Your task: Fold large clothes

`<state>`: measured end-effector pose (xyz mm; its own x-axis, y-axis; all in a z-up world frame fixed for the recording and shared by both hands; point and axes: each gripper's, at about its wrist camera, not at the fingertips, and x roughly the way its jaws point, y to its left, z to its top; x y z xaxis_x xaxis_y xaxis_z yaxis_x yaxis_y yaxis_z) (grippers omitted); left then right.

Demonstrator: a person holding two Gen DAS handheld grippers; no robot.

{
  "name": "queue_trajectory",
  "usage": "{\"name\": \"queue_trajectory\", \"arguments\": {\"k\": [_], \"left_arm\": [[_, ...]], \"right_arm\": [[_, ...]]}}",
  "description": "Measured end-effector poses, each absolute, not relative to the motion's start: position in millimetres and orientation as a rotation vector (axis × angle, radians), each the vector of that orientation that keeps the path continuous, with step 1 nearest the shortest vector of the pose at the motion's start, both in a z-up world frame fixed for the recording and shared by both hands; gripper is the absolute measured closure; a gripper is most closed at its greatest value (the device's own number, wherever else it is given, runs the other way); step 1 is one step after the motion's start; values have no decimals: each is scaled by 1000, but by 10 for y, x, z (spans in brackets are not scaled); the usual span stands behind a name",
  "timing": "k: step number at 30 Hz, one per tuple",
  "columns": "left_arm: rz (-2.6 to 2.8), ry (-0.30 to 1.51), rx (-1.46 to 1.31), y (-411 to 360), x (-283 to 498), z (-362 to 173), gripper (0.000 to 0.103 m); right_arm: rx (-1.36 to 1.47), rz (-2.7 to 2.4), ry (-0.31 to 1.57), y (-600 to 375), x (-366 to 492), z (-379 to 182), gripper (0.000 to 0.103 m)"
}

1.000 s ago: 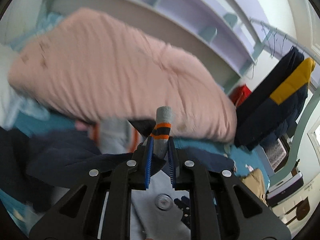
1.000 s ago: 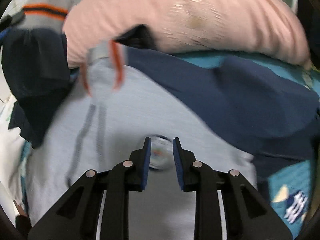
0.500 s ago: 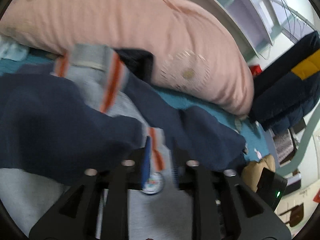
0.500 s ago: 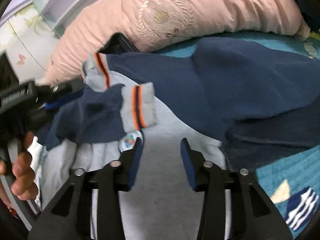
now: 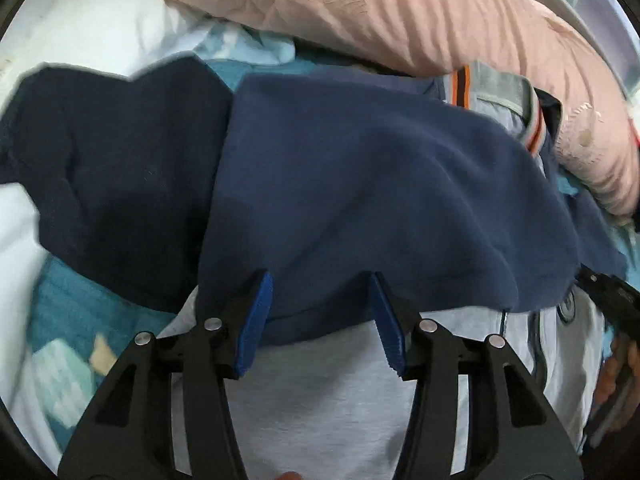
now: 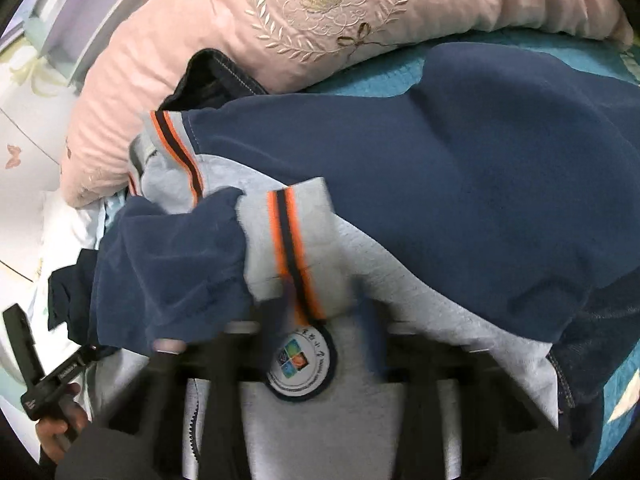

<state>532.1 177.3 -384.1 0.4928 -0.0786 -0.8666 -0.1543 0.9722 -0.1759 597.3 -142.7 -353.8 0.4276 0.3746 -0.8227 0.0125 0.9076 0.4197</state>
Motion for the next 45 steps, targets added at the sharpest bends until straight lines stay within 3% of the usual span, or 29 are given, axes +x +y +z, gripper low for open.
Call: {"name": "queue_trajectory", "arguments": {"k": [1, 8, 12, 15, 17, 21, 23, 27, 29, 35, 45], "left_arm": [[40, 1055, -225, 1772, 5310, -3839, 53], [27, 1069, -208, 1753, 5312, -3809, 52], [40, 1084, -170, 1661, 5343, -3814, 52], [54, 1088, -122, 1571, 5332, -3770, 52], [68, 1071, -76, 1483, 5290, -3672, 48], [2, 956, -25, 1041, 5213, -3304, 46], [-65, 916, -28, 705, 5217, -3174, 39], [-229, 941, -78, -84, 5411, -3182, 36], [-284, 973, -72, -434, 5543, -3250, 29], [-330, 1044, -45, -1166, 5805, -3466, 26], [-253, 1118, 66, -1396, 5907, -3814, 17]], "right_arm": [[390, 244, 1104, -1442, 5973, -3523, 97], [386, 194, 935, -1866, 5867, -3200, 98], [365, 195, 1066, -1868, 6003, -3508, 97], [355, 204, 1080, -1888, 6000, -3619, 93], [380, 218, 1060, -1964, 5950, -3509, 81], [353, 232, 976, -2295, 5786, -3118, 76], [343, 196, 953, -2564, 5726, -2956, 75], [327, 29, 913, -3373, 5677, -2644, 72], [379, -80, 908, -3838, 5695, -2586, 64], [657, -289, 956, -5129, 5846, -2769, 59], [782, -499, 1161, -5622, 6113, -3317, 56]]}}
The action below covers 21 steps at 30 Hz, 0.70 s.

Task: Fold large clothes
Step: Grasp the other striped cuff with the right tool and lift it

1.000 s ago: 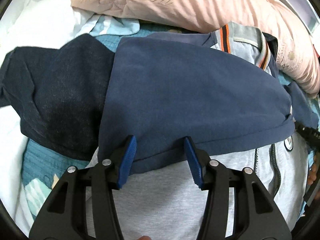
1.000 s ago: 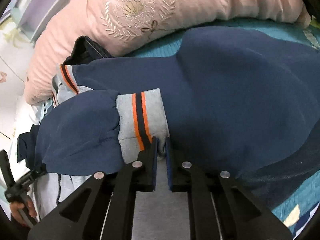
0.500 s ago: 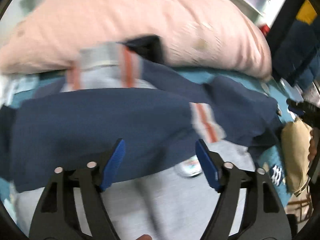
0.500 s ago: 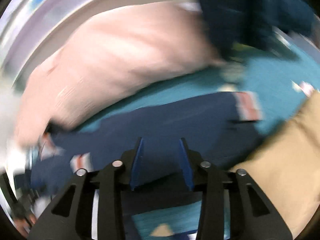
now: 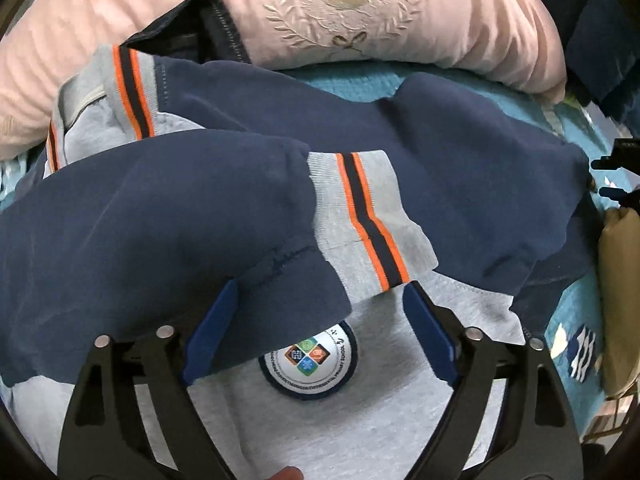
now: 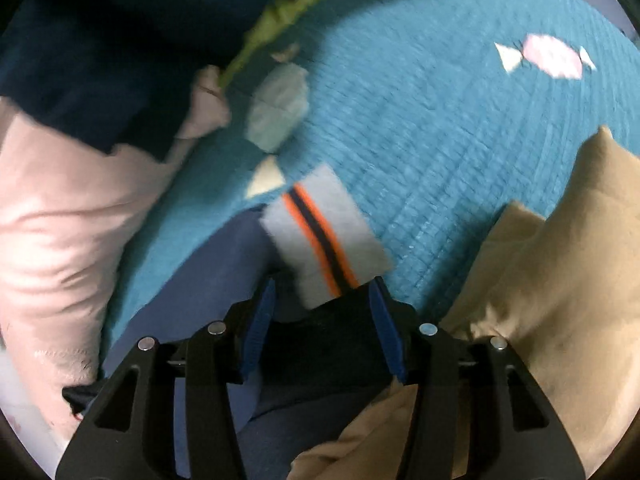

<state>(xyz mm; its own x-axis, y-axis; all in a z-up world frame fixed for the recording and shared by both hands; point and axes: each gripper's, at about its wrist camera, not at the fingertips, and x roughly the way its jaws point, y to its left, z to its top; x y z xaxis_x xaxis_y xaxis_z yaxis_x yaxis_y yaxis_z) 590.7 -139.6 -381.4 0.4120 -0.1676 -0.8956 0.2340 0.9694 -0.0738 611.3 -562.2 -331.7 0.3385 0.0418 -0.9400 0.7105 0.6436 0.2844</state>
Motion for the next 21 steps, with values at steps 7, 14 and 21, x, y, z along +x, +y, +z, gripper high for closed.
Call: {"name": "queue_trajectory", "arguments": {"k": [7, 14, 21], "left_arm": [[-246, 1115, 80, -1430, 5898, -3857, 17], [-258, 1113, 96, -1395, 5888, -3854, 16], [-302, 1093, -12, -1249, 5854, -3723, 16]], "right_arm": [[895, -469, 1030, -5781, 6054, -3469, 56], [870, -406, 975, -5717, 6112, -3487, 90], [736, -341, 799, -5446, 5919, -3015, 93]]}}
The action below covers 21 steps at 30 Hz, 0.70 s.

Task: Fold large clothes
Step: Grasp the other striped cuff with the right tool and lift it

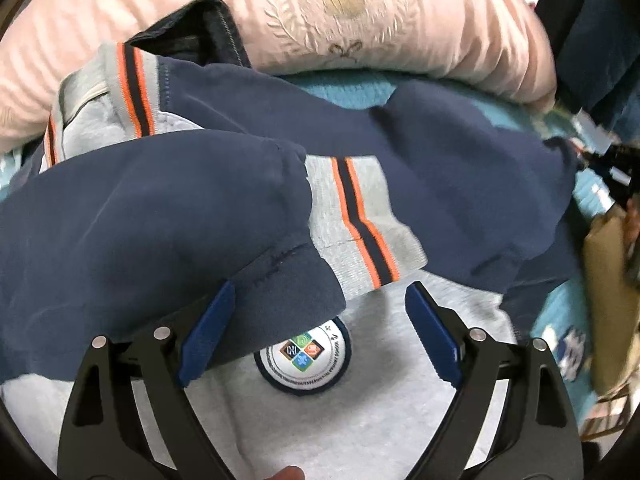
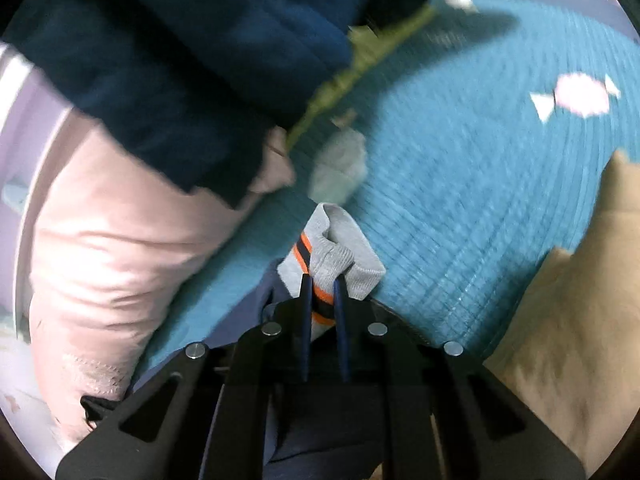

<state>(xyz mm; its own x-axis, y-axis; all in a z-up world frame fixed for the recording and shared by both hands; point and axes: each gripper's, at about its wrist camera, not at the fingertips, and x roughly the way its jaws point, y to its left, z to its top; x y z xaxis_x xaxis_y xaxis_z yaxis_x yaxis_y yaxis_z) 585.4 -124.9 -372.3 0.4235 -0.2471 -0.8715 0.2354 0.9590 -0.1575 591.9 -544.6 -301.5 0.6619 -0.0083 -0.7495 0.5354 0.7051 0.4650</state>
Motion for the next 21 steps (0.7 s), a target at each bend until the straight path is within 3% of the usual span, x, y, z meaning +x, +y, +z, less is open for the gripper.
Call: {"name": "queue_trajectory", "arguments": {"k": [12, 21], "left_arm": [[-189, 982, -108, -171, 5731, -3153, 15], [34, 995, -143, 1126, 5596, -3248, 15]], "right_arm": [[296, 134, 582, -3453, 5794, -1643, 94], [236, 419, 669, -1604, 5711, -1657, 94]]}}
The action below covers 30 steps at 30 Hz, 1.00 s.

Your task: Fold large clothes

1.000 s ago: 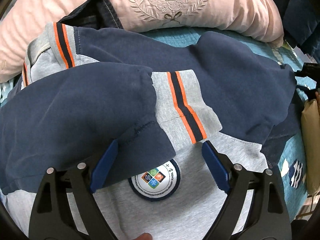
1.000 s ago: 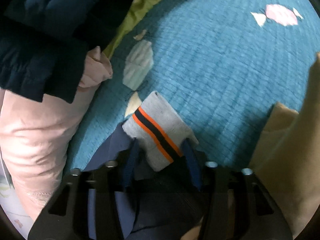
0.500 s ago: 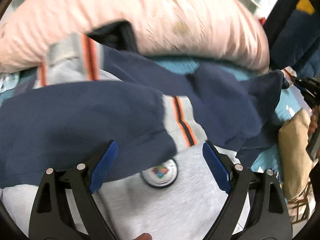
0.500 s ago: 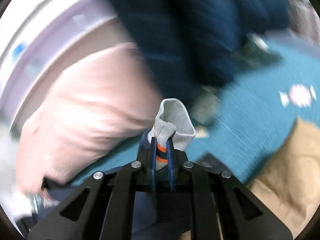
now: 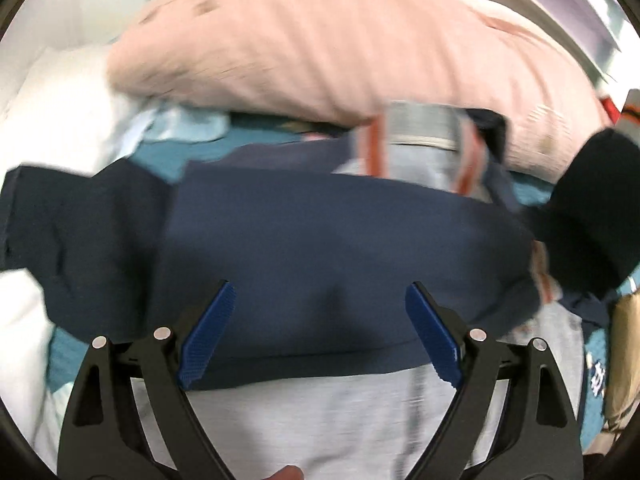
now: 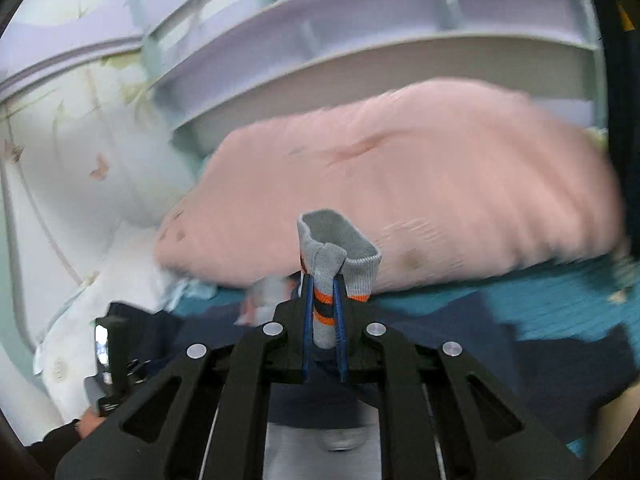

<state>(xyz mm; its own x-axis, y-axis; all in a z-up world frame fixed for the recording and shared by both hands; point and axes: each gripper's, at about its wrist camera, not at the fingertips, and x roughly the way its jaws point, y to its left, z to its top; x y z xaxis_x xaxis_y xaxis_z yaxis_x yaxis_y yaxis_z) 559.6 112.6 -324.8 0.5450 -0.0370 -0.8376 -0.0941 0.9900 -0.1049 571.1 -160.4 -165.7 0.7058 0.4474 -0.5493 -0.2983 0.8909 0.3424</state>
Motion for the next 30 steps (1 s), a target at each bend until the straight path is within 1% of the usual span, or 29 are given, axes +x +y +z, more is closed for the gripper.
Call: {"name": "queue_trajectory", "arguments": {"k": [5, 12, 13, 14, 16, 21, 22, 24, 25, 27, 28, 29, 30], "left_arm": [[80, 1016, -169, 1579, 5525, -3347, 15], [92, 1024, -196, 1866, 5449, -3386, 16], [93, 1024, -200, 1890, 5460, -3426, 16], [97, 1025, -205, 1925, 5445, -3444, 16], [104, 1020, -219, 2002, 5417, -3479, 16], [101, 1026, -242, 2105, 5379, -3531, 16], [98, 1025, -238, 2102, 5370, -3533, 15], [104, 1027, -239, 2122, 5376, -3533, 15], [111, 1029, -247, 2140, 5381, -3536, 15], [106, 1033, -254, 2153, 5390, -3541, 15], [109, 1032, -247, 2151, 5392, -3545, 15], [110, 1041, -230, 2143, 5397, -3557, 15], [115, 1054, -211, 2137, 5404, -3573, 15]], "right_arm": [[219, 498, 776, -674, 5757, -2127, 94], [190, 558, 872, 84, 5758, -2643, 95], [197, 571, 872, 135, 5732, -2658, 97], [190, 581, 861, 202, 5692, -2624, 103], [202, 613, 829, 337, 5650, -2551, 103], [186, 585, 840, 385, 5704, -2528, 102], [190, 554, 854, 294, 5713, -2545, 98], [185, 553, 923, 161, 5734, -2649, 98], [157, 548, 929, 110, 5709, -2682, 97], [76, 564, 946, 88, 5625, -2761, 92], [79, 598, 965, 91, 5580, -2805, 82], [74, 624, 974, 113, 5530, -2840, 68], [69, 641, 970, 140, 5484, -2861, 61]]}}
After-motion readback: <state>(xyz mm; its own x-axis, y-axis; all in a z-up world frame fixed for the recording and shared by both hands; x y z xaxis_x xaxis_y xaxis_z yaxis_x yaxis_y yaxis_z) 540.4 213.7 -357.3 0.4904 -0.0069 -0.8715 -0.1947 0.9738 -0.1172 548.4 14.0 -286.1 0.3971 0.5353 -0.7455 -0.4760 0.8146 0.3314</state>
